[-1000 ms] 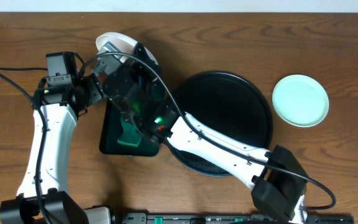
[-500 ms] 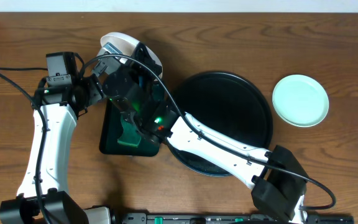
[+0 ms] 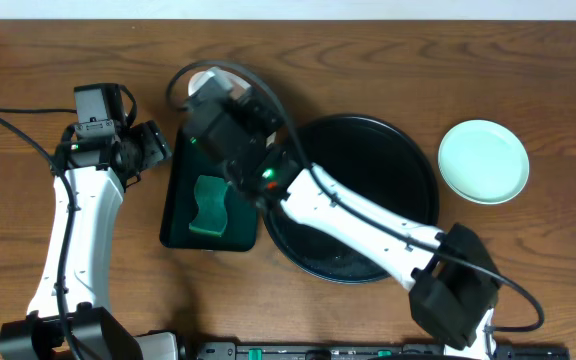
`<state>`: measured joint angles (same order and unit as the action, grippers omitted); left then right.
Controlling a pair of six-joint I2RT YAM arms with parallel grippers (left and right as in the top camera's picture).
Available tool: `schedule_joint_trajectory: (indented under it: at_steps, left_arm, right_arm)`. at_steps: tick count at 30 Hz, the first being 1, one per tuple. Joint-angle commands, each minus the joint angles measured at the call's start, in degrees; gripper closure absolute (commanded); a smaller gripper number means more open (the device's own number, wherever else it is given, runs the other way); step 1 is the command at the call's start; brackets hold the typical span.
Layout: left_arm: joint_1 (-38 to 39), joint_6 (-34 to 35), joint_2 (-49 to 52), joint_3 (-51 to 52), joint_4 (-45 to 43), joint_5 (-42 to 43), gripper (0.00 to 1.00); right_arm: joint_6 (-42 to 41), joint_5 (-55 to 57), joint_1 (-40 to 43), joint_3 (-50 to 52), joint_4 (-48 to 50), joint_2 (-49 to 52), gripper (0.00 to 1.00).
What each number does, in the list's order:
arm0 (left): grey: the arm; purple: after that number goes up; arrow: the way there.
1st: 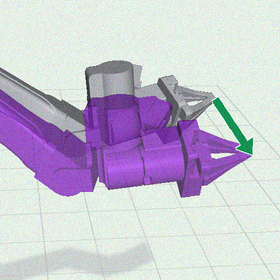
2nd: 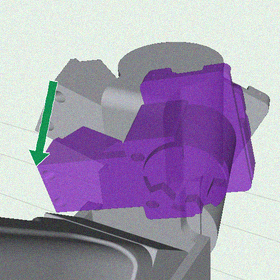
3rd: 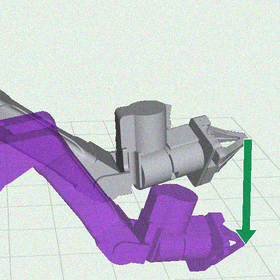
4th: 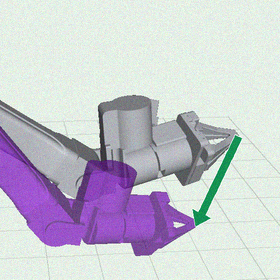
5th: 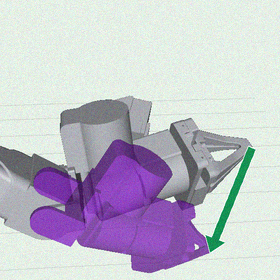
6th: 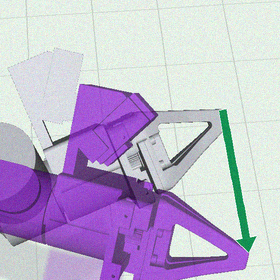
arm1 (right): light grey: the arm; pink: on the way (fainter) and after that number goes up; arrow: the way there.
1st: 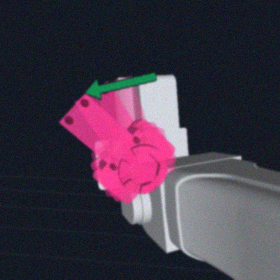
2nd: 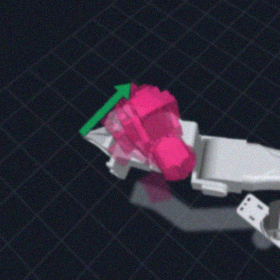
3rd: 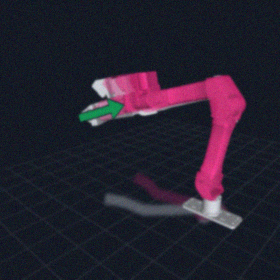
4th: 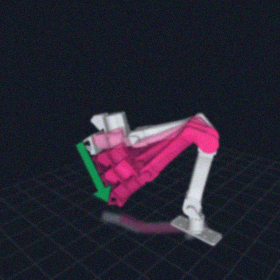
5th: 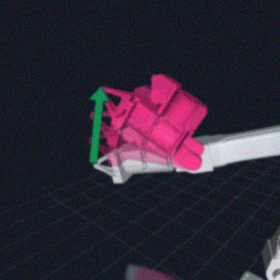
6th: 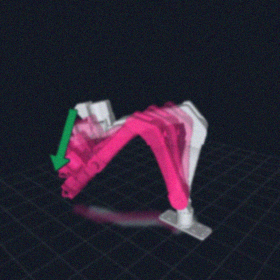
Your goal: Clean dirty plates on tray and stack at the side
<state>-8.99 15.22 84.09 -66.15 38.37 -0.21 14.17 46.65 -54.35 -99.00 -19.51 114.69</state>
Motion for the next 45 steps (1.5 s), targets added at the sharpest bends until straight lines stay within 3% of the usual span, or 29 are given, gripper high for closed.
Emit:
schedule_joint_trajectory:
  at_steps: [1,6,15,25,31,45]
  left_arm:
    - [-0.3,0.5,-0.3,-0.8,0.0,-0.5,0.20]
    - [-0.3,0.5,-0.3,-0.8,0.0,-0.5,0.20]
    - [-0.3,0.5,-0.3,-0.8,0.0,-0.5,0.20]
    - [-0.3,0.5,-0.3,-0.8,0.0,-0.5,0.20]
    - [-0.3,0.5,-0.3,-0.8,0.0,-0.5,0.20]
    - [-0.3,0.5,-0.3,-0.8,0.0,-0.5,0.20]
  right_arm:
    - [-12.5,-10.3,2.7,-1.3,-2.2,0.0,0.99]
    - [-15.7,-18.7,4.9,-1.3,-3.2,0.4,0.99]
    - [-15.0,-14.3,4.1,-1.3,-0.8,4.1,0.99]
    - [-3.1,-2.0,1.6,-1.3,8.9,9.6,0.99]
    - [5.3,-0.4,0.7,-1.3,15.9,9.6,0.99]
    - [7.1,-1.2,-0.4,-1.0,9.7,10.7,0.99]
